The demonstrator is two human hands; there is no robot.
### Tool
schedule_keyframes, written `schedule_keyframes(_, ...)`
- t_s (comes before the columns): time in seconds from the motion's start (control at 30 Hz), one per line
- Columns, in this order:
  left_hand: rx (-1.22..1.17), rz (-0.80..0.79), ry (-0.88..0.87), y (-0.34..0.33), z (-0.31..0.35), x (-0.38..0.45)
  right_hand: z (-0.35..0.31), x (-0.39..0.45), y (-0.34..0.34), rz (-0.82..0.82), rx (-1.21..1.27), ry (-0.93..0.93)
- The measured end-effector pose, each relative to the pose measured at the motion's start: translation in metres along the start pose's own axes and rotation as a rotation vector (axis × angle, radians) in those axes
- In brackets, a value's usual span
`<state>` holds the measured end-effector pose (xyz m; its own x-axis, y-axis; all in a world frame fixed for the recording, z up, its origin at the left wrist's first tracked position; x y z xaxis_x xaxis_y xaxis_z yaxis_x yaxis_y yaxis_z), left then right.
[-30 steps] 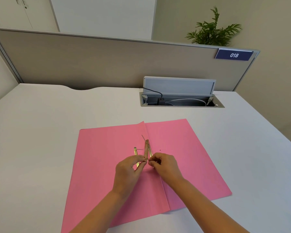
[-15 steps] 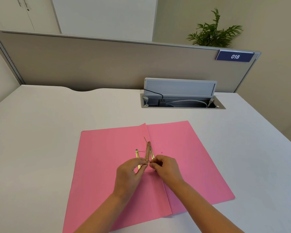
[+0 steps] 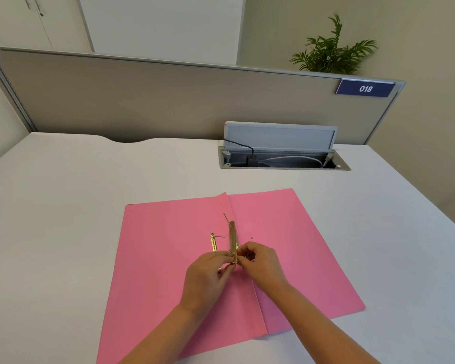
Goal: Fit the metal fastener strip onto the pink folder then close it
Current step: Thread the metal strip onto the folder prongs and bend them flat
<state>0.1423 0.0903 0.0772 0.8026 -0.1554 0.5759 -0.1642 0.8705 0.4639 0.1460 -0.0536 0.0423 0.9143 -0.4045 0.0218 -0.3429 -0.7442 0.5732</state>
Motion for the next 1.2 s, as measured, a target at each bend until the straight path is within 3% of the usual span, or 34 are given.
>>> schedule_keyframes(0.3,0.097,-0.136,-0.075,-0.027,0.003,-0.013,0.015,0.001,0.011,0.015,0.015,-0.133)
schedule_keyframes(0.43,0.112,-0.197,-0.096,-0.035,0.002,-0.018,0.016,0.002,0.008,0.018,-0.089,-0.122)
schedule_keyframes(0.6,0.136,-0.182,-0.134,-0.036,0.0,-0.018,0.019,0.002,0.005,0.03,-0.153,-0.127)
schedule_keyframes(0.73,0.177,-0.1,-0.082,-0.032,-0.008,-0.003,0.02,0.002,0.004,0.026,-0.157,-0.132)
schedule_keyframes(0.97,0.272,-0.375,0.104,-0.069,-0.036,-0.001,0.023,0.002,0.003,0.014,-0.167,-0.151)
schedule_keyframes(1.2,0.329,-0.41,0.073,-0.075,-0.04,-0.006,0.025,0.004,0.005,0.016,-0.214,-0.14)
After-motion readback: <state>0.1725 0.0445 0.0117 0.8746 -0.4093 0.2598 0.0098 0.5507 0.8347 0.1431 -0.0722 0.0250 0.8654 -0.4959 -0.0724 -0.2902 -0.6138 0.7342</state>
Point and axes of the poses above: each hand's wrist, its own x-axis towards the middle knuckle, its own y-axis out of the back of the hand, z = x × y, the point moved 8 cm from there along x, towards the middle knuckle, and after that the axes turned 10 degrees about z, right-handed, at the moved point
